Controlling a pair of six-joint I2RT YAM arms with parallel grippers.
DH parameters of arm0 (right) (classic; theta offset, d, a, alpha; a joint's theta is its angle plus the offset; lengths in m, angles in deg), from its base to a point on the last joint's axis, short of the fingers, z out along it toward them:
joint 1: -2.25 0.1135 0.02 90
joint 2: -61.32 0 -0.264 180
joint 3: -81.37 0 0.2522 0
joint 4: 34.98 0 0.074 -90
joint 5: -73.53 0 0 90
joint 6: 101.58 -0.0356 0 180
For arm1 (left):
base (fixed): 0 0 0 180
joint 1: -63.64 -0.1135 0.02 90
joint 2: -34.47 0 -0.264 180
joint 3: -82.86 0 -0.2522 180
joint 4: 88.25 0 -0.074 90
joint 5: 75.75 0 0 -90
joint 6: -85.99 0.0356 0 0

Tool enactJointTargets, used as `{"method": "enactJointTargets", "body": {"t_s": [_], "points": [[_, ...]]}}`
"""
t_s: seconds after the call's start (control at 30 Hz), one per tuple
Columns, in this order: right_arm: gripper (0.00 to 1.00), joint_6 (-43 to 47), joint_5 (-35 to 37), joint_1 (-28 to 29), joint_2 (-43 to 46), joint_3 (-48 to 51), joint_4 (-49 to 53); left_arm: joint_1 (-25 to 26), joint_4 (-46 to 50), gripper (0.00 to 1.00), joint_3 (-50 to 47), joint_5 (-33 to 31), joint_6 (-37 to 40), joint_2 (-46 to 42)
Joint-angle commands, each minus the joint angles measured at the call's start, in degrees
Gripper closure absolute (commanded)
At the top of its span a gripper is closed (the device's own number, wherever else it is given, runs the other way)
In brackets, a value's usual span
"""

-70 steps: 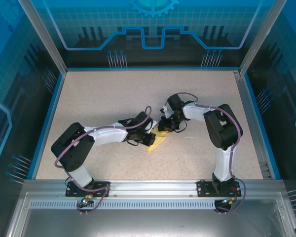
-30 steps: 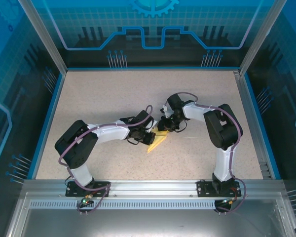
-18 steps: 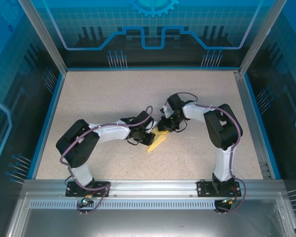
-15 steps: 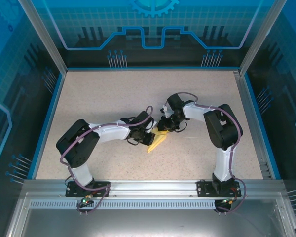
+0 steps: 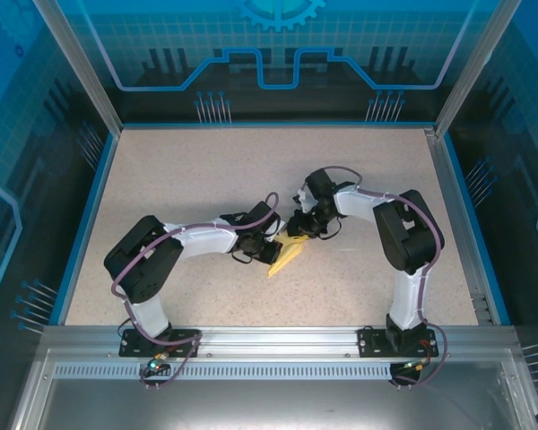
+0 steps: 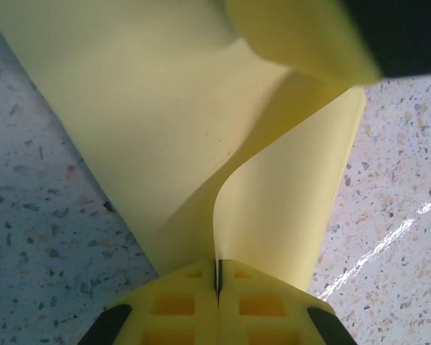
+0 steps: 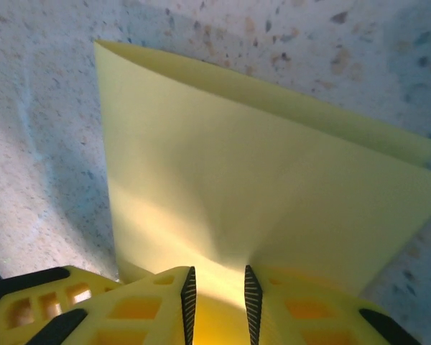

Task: Fold a paper plane with a square sheet of paper (pick it up from the middle)
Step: Third fold the triangle at the center of the table.

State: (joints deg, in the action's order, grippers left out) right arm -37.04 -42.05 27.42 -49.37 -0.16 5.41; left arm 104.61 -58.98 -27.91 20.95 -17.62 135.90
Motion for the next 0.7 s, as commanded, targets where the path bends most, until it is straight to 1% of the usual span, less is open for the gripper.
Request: {"method": "enactJointTargets", "body": {"t_s": [0.0, 0.1, 0.17, 0.27, 0.37, 0.53, 0.6, 0.67], "points": [[0.71, -3.48, 0.12, -2.89, 7.79, 3.69, -3.53, -0.48, 1.02, 0.97, -0.07, -0.63, -0.91, 0.72], [0.72, -5.40, -2.61, -3.90, 13.09, 8.09, -7.01, -0.52, 0.74, 0.96, -0.20, -0.54, -0.90, 0.74], [0.77, -6.73, -5.50, -3.40, 15.60, 11.20, -9.65, -0.47, 0.69, 0.96, -0.20, -0.70, -0.89, 0.84], [0.81, -9.68, -7.94, -1.82, 18.35, 16.15, -14.09, -0.48, 0.72, 0.96, -0.12, -0.54, -0.90, 0.86], [0.85, -12.47, -8.74, 0.29, 18.28, 19.52, -17.12, -0.45, 0.66, 0.96, -0.30, -0.72, -0.98, 0.72], [0.88, -14.86, -8.84, 4.40, 15.24, 20.82, -20.63, -0.54, 0.65, 0.96, -0.35, -0.54, -1.03, 0.77], [0.87, -15.19, -7.63, 4.71, 14.75, 21.05, -20.80, -0.45, 0.79, 0.96, -0.35, -0.60, -0.86, 0.66], [0.87, -15.48, -8.57, 4.65, 13.89, 20.97, -21.90, -0.46, 0.84, 0.96, -0.44, -0.47, -0.94, 0.56]]}}
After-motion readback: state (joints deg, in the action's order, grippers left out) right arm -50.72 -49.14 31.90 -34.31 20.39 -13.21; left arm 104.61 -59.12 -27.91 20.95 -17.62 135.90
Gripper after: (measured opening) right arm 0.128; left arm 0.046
